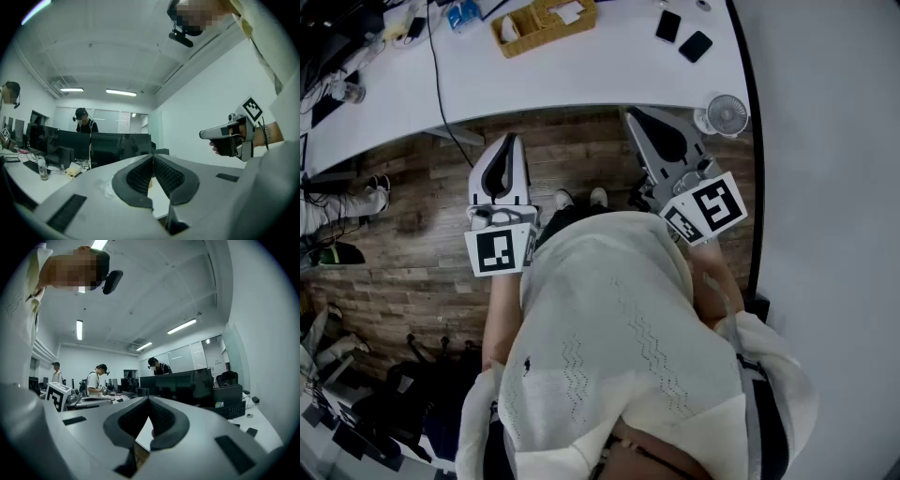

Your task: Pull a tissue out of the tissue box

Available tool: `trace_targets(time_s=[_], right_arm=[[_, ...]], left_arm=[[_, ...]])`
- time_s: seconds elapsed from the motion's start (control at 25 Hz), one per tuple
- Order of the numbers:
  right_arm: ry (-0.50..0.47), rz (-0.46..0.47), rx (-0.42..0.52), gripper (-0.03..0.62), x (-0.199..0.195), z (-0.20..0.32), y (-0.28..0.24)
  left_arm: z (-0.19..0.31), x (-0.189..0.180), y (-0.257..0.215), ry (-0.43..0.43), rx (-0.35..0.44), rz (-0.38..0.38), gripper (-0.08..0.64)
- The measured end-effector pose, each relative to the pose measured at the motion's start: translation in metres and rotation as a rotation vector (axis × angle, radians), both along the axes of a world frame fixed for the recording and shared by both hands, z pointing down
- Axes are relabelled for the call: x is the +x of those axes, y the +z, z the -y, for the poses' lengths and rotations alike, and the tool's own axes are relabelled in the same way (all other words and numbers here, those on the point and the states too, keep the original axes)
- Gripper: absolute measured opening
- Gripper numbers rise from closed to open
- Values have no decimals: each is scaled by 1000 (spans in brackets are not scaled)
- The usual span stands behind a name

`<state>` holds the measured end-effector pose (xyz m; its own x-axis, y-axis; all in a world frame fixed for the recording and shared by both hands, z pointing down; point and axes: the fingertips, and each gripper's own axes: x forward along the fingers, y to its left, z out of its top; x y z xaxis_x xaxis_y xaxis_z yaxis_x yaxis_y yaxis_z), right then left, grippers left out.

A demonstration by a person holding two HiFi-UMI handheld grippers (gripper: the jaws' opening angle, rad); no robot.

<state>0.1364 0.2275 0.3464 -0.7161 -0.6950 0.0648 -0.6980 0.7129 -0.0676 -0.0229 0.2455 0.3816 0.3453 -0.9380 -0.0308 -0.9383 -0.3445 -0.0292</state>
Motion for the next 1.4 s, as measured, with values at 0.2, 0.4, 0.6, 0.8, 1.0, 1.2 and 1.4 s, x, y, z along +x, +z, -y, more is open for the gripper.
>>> trace_targets(time_s=[0.2,0.4,0.6,0.8,1.0,1.2,1.4], right_arm=[[6,-18,0,0,-1,-1,5],[1,-37,3,0,-6,-4,6],[-6,-47,-6,0,-14,-3,11],[-1,-59,-3,0,-24,-4,13],[23,-63,6,0,-35,0,16],[49,-49,-18,0,-44,6,23],[47,-50,-5,2,-47,13,19]], left_arm=[[1,5,4,14,-14,-4,14],[0,7,8,29,-18,-11,14],[2,2,12,36,-23,-16,14],[3,-9,13,40,-11,-26,14],[5,-25,18,47,-10,-12,14],[8,-37,16,50,8,-47,14],[15,-39,7,61,22,-56,14]])
